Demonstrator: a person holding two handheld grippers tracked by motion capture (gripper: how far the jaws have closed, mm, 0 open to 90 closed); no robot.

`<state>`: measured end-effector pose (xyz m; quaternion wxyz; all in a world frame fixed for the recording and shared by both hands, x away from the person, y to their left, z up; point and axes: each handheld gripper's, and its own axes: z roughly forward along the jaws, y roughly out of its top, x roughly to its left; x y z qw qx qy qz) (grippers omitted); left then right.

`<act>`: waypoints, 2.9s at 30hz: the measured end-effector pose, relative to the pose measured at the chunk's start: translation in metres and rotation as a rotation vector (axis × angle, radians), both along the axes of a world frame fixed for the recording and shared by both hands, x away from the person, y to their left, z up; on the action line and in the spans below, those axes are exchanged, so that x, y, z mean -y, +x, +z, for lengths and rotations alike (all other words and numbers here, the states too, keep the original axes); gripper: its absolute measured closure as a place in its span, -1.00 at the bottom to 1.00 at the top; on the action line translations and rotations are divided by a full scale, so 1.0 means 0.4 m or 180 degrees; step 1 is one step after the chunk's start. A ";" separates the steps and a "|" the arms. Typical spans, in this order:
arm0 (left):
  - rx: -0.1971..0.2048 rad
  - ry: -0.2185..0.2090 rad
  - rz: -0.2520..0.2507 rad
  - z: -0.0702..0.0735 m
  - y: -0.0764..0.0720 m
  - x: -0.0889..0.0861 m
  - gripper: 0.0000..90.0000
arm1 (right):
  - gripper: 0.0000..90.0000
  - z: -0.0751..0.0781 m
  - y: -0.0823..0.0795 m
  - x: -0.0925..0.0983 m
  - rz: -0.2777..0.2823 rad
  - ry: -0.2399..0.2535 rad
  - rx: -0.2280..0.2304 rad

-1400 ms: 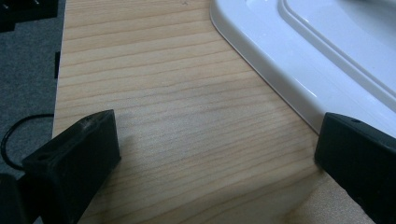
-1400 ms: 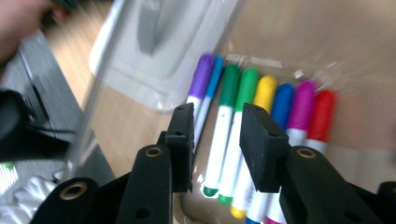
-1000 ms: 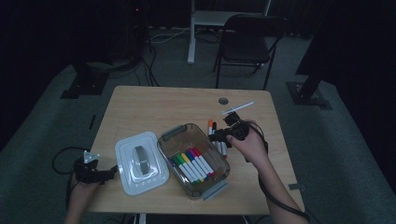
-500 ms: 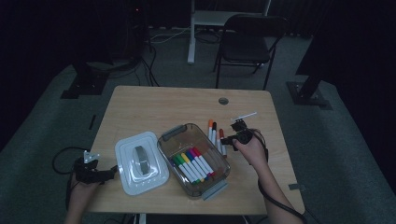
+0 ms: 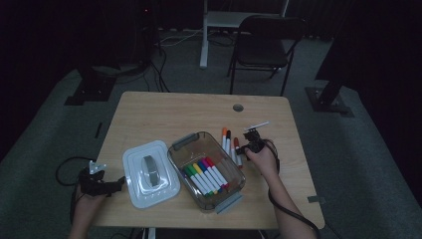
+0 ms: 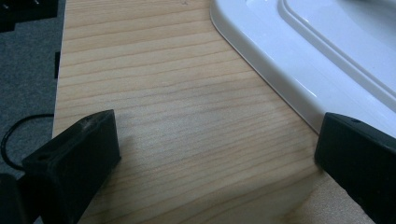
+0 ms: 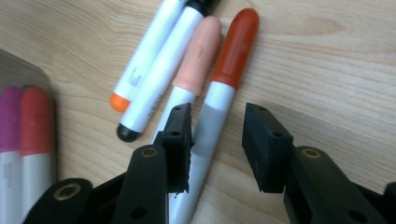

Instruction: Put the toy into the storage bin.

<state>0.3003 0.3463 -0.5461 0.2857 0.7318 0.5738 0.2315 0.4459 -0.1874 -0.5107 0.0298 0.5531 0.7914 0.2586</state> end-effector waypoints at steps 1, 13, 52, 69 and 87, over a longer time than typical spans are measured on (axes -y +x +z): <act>0.0000 0.0001 -0.0001 0.000 0.000 0.000 -0.99 | 0.41 -0.002 0.001 0.001 -0.0023 -0.0028 -0.0003; 0.0000 0.0001 -0.0001 0.000 0.000 0.000 -0.99 | 0.57 -0.010 0.000 0.037 -0.0230 -0.0143 -0.0003; 0.0003 -0.0006 0.0005 0.000 0.000 0.000 -0.99 | 0.70 0.325 -0.161 -0.007 0.0193 0.0842 0.0516; -0.0001 -0.0001 0.0001 0.000 0.000 0.000 -0.99 | 0.70 0.393 -0.221 -0.168 0.0865 0.0889 0.0555; 0.0000 0.0000 0.0000 0.000 0.000 0.000 -0.99 | 0.70 0.311 -0.234 -0.319 0.1266 0.0667 0.0203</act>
